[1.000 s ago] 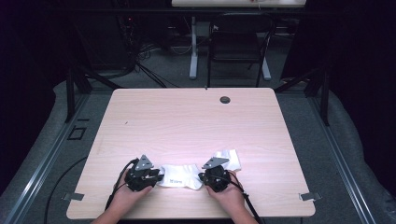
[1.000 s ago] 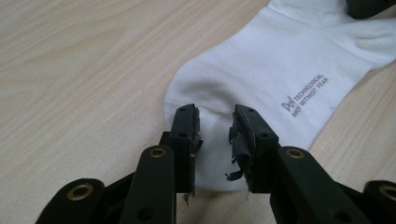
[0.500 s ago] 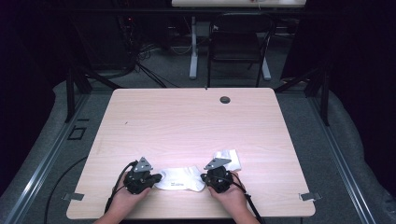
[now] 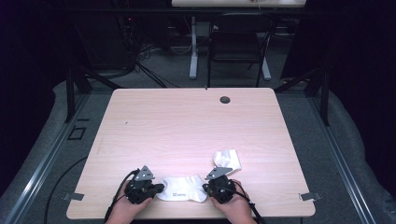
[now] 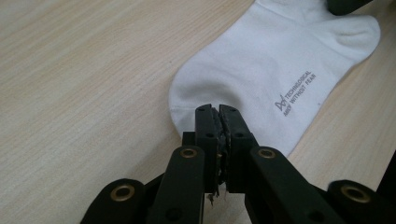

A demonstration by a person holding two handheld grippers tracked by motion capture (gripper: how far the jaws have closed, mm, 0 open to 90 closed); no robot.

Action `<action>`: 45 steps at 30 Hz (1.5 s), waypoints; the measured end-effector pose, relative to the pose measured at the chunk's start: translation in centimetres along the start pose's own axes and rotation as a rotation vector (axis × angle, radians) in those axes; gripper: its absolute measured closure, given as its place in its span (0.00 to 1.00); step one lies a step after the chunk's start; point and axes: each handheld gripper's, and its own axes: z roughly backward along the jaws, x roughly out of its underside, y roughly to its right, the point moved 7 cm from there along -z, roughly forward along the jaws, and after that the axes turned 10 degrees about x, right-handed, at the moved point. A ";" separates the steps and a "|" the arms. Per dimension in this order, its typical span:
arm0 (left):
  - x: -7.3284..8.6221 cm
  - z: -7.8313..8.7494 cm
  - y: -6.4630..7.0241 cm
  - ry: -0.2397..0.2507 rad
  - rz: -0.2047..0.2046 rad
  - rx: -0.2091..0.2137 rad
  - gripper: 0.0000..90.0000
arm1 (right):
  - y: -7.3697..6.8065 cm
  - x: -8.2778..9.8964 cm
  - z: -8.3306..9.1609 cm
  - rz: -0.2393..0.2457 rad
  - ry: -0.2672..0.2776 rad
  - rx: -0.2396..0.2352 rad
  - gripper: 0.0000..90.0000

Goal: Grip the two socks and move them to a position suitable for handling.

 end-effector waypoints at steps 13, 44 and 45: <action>-1.2 1.4 -2.0 0.127 0.007 -0.027 0.77 | 2.9 -0.5 1.9 -0.022 0.100 0.097 0.87; -2.0 1.3 -3.2 0.186 0.000 -0.059 0.63 | 10.7 -2.9 -0.4 -0.232 0.098 0.265 0.70; -2.0 1.4 -3.2 0.186 0.001 -0.061 0.62 | 10.8 -2.8 -0.8 -0.239 0.088 0.265 0.70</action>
